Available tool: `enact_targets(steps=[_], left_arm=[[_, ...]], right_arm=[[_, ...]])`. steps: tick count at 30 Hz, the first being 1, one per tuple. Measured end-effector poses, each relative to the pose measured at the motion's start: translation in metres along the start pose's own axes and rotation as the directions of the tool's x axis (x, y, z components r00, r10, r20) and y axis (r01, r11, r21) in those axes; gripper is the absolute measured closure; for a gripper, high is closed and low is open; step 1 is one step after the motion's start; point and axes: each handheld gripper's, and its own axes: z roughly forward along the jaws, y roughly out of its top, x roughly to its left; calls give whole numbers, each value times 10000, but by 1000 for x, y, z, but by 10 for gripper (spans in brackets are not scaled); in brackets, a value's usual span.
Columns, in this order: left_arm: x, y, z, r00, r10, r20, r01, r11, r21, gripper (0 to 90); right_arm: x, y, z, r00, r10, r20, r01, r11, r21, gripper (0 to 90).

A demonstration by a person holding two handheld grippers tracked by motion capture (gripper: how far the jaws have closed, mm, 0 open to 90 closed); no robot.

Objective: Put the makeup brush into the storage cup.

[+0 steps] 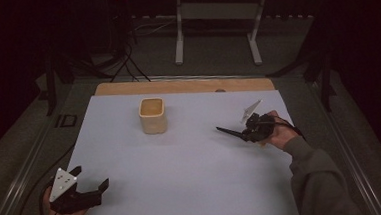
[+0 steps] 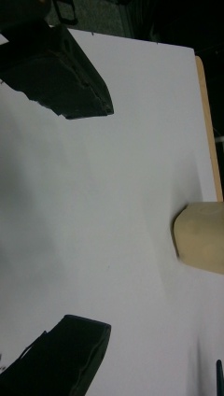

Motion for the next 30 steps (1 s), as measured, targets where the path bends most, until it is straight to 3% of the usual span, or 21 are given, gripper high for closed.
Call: enact_targets(steps=[16,25,30], left_arm=[[1,3,3,9993,-46,381,48,10000,-37,9],[-3,7,4,9957,-183,911,193,9998,-94,9],[-8,13,8,9922,-16,1249,17,10000,-8,9]], right_arm=[[27,19,-5,9934,-1126,-210,1118,9930,-382,731],[39,32,-6,9863,-1617,-310,1600,9857,-520,731],[45,38,-7,9813,-1874,-432,1845,9808,-631,731]])
